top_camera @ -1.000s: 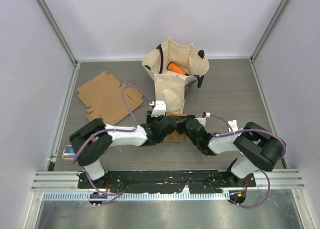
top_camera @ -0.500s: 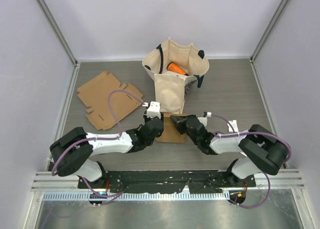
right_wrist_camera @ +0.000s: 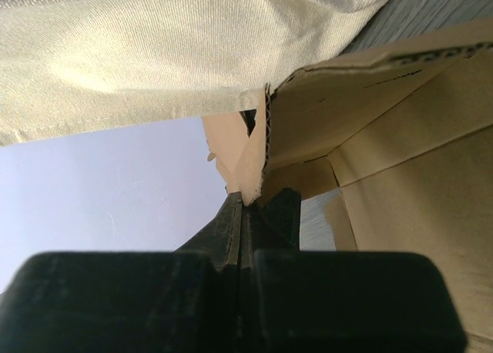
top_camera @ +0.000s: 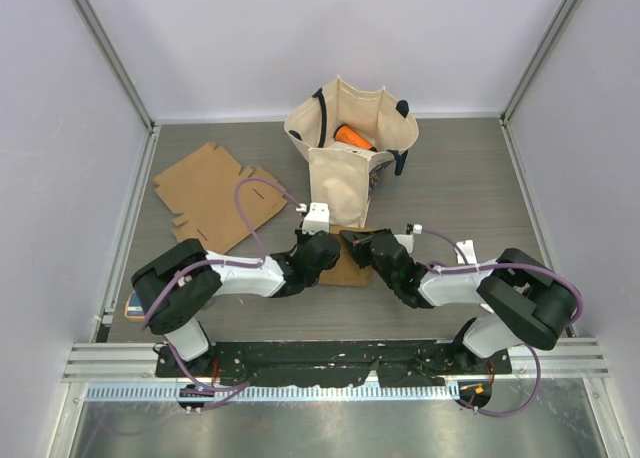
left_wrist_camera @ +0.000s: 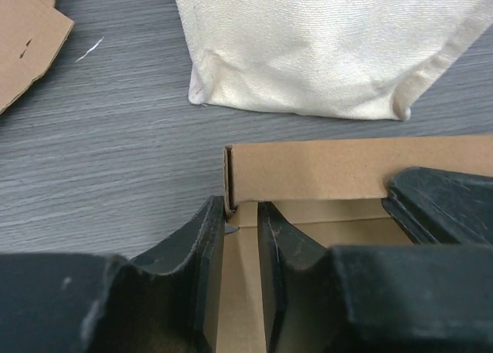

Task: Fold the paper box

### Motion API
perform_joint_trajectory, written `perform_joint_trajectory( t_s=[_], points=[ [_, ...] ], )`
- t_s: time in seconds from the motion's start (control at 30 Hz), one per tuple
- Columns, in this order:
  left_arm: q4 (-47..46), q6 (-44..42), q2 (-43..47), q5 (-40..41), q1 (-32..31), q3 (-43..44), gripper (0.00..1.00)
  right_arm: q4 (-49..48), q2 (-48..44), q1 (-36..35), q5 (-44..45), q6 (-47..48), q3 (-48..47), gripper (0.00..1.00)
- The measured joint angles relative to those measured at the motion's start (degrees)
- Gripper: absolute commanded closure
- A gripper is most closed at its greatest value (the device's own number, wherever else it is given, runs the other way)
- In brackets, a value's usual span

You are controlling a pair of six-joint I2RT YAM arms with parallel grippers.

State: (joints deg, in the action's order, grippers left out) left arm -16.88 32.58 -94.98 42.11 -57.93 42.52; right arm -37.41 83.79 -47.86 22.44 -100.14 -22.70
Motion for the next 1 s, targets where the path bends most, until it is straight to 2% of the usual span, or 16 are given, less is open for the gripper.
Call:
perform_joint_trajectory(
  t_s=[0.23, 0.27, 0.47, 0.63, 0.67, 0.7, 0.77, 0.8, 0.93, 1.0],
  points=[
    [3.3, 1.2, -4.6, 3.3, 0.7, 4.0, 0.94, 0.0, 0.2, 0.1, 0.0, -0.7, 0.0, 0.99],
    [4.4, 1.7, -5.2, 3.8, 0.7, 5.0, 1.0, 0.0, 0.2, 0.1, 0.0, -0.8, 0.0, 0.99],
    [16.1, 5.3, -10.3, 7.4, 0.6, 14.7, 1.0, 0.2, 0.2, 0.7, 1.1, -1.0, -0.3, 0.99],
    [17.3, 6.5, -9.5, 8.0, 0.2, 13.9, 1.0, 0.4, 0.2, 0.7, 0.5, -0.9, -0.4, 0.97],
    [16.7, 6.2, -8.9, 7.8, 0.2, 13.1, 1.0, 0.4, 0.2, 0.7, 0.2, -0.7, -0.5, 0.93],
    [15.8, 6.1, -8.1, 7.6, 0.2, 11.8, 1.0, 0.3, 0.4, 0.6, -0.3, -0.2, -0.6, 0.79],
    [13.7, 5.7, -5.8, 6.9, 0.2, 8.5, 1.0, -0.5, 1.0, 0.5, -1.7, 1.4, -0.9, 0.64],
    [13.0, 5.5, -4.5, 6.8, 0.3, 6.9, 1.0, -0.5, 1.1, 0.5, -2.7, 3.2, -1.0, 0.54],
    [10.4, 3.3, -0.8, 5.8, 0.6, 2.2, 1.0, 3.5, -0.2, 0.7, -7.1, 13.7, -1.3, 0.39],
    [9.7, 2.6, 0.7, 5.8, 0.6, 0.6, 1.0, 8.9, -3.4, 1.1, -9.2, 21.0, -2.1, 0.37]
  ],
)
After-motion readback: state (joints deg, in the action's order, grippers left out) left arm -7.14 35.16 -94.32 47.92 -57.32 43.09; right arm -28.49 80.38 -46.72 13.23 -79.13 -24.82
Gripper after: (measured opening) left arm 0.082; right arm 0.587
